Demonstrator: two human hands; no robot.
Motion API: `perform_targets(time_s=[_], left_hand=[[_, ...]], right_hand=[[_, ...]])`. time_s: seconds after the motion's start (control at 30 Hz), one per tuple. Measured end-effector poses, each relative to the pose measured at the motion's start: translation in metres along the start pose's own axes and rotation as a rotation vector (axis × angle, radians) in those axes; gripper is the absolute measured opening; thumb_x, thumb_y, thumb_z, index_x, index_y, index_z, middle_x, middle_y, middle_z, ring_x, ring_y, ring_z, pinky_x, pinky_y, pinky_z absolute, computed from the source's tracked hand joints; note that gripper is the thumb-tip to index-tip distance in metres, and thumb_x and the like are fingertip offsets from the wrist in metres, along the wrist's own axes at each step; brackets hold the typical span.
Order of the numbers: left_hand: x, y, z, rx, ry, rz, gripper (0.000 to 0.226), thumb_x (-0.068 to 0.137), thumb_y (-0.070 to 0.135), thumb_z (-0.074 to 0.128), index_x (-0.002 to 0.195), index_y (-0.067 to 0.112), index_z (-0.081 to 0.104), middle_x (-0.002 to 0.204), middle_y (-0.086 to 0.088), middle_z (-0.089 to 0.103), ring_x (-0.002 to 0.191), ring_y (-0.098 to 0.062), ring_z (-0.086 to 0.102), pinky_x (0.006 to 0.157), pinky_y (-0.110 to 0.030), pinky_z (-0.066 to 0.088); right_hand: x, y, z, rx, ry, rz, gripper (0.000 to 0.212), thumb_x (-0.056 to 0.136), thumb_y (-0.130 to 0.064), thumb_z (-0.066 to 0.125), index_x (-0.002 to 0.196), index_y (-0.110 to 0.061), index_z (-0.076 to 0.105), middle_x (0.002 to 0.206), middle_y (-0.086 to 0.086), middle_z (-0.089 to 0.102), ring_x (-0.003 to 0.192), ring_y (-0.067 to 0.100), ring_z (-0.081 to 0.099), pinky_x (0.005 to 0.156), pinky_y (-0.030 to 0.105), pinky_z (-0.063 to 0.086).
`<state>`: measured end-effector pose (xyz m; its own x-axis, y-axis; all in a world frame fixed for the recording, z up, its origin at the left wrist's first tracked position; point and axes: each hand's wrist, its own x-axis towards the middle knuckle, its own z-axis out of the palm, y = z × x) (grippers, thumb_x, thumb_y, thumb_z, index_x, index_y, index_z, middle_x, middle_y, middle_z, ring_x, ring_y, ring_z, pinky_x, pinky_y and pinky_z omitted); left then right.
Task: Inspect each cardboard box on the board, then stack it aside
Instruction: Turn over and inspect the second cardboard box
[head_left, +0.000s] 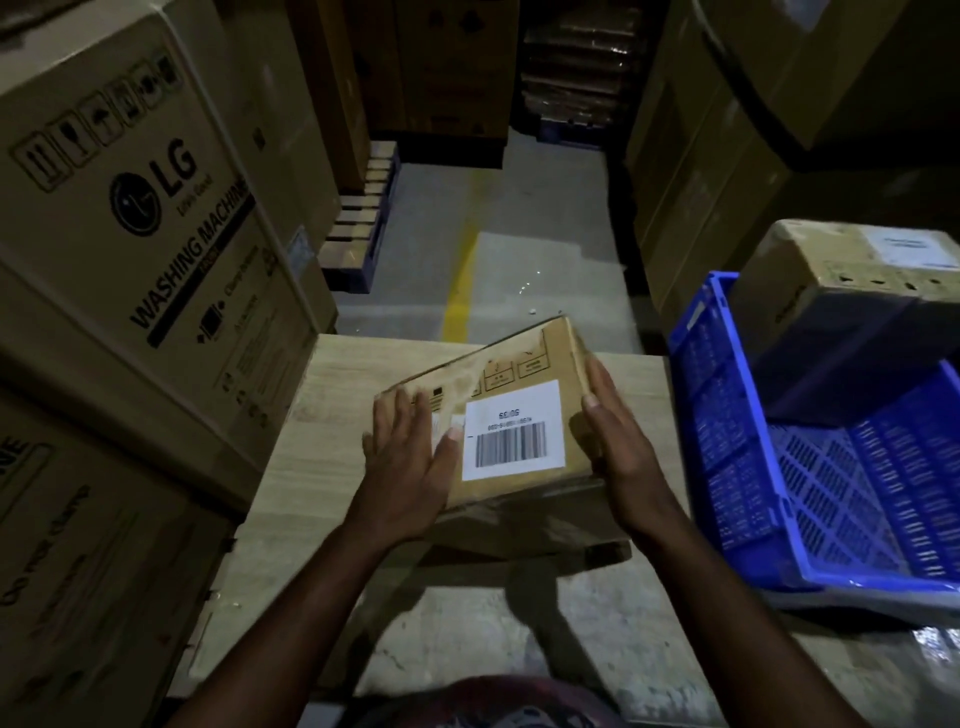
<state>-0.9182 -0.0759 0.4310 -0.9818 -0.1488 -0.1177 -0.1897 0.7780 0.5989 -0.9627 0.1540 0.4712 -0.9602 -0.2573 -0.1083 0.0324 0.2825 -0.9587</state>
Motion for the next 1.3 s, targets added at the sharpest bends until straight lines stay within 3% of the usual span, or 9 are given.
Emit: perform_targets(time_s=[0.1,0.23,0.37,0.57,0.73,0.87,1.0,1.1,1.3], left_hand=[[-0.009,0.043,-0.014,-0.164,-0.043,0.072,0.082,0.088,0.070,0.015,0.156,0.030,-0.005,0.165,0.005,-0.013,0.150,-0.009,-0.020,0.123,-0.035,-0.011],[-0.015,0.072,-0.040,-0.197,0.080,0.175,0.077,0.090,0.065,0.026,0.155,0.034,-0.004,0.166,0.008,-0.010,0.151,-0.007,-0.016,0.123,-0.032,-0.006],[-0.018,0.058,-0.050,0.268,0.064,0.155,0.073,0.090,0.052,0.025,0.157,0.023,0.026,0.168,-0.005,0.001,0.151,-0.029,-0.019,0.123,-0.051,0.010],[-0.014,0.013,-0.046,0.398,0.041,0.084,0.069,0.090,0.054,0.031,0.150,0.022,0.040,0.166,-0.005,0.018,0.151,-0.040,-0.009,0.114,-0.056,0.034],[-0.011,-0.030,-0.015,0.172,0.001,0.094,0.060,0.094,0.044,0.039,0.141,0.012,0.054,0.157,-0.016,0.035,0.149,-0.040,0.020,0.122,-0.042,0.011],[-0.009,-0.042,0.007,0.081,0.105,0.122,0.036,0.098,0.019,0.057,0.132,0.007,0.063,0.150,-0.017,0.045,0.145,-0.043,0.029,0.119,-0.056,0.027],[-0.019,-0.039,0.018,0.294,0.038,0.115,0.054,0.102,0.038,0.041,0.150,0.015,0.041,0.163,-0.010,0.025,0.151,-0.043,0.004,0.119,-0.062,0.017],[-0.029,-0.030,0.030,0.485,0.001,0.221,0.070,0.099,0.050,0.022,0.158,0.013,0.016,0.167,-0.008,0.005,0.154,-0.026,-0.007,0.123,-0.047,-0.004],[-0.029,-0.029,0.034,0.522,-0.054,0.296,0.072,0.102,0.053,0.018,0.160,0.014,0.003,0.167,-0.003,-0.005,0.153,-0.018,-0.012,0.125,-0.044,0.006]], right_hand=[[-0.011,-0.013,0.024,-0.036,-0.024,-0.044,0.069,0.093,-0.062,0.033,0.157,-0.039,0.020,0.166,-0.019,0.012,0.150,-0.005,0.010,0.125,0.025,0.007],[-0.003,0.024,0.027,-0.264,0.209,-0.123,0.061,0.098,-0.047,0.037,0.156,-0.031,0.025,0.169,-0.007,0.007,0.154,0.007,0.003,0.124,0.032,0.007],[0.014,0.071,0.005,-0.426,0.236,0.267,0.063,0.092,-0.058,0.031,0.147,-0.027,0.038,0.153,0.006,0.041,0.142,0.031,0.038,0.115,0.050,0.033],[0.010,0.070,0.012,-0.612,0.188,0.061,0.037,0.096,-0.046,0.049,0.125,-0.023,0.055,0.119,0.002,0.057,0.099,0.027,0.060,0.076,0.034,0.045],[0.005,0.065,0.009,-0.903,0.231,0.096,0.052,0.094,-0.056,0.046,0.140,-0.031,0.047,0.150,0.004,0.040,0.113,0.034,0.051,0.083,0.044,0.052],[-0.010,0.068,0.009,-0.968,0.208,0.140,0.062,0.098,-0.056,0.045,0.153,-0.030,0.035,0.166,0.009,0.021,0.128,0.038,0.044,0.091,0.045,0.049],[-0.025,0.074,0.016,-1.054,0.188,0.100,0.065,0.099,-0.052,0.034,0.153,-0.017,0.036,0.162,0.022,0.025,0.131,0.045,0.041,0.102,0.051,0.044],[-0.030,0.077,0.019,-1.095,0.107,-0.024,0.072,0.100,-0.052,0.026,0.154,-0.006,0.033,0.163,0.022,0.023,0.149,0.044,0.017,0.122,0.055,0.019],[-0.027,0.078,0.030,-1.123,-0.120,-0.236,0.076,0.102,-0.057,0.018,0.160,-0.008,0.015,0.168,0.011,0.003,0.156,0.022,-0.005,0.126,0.040,0.001]])
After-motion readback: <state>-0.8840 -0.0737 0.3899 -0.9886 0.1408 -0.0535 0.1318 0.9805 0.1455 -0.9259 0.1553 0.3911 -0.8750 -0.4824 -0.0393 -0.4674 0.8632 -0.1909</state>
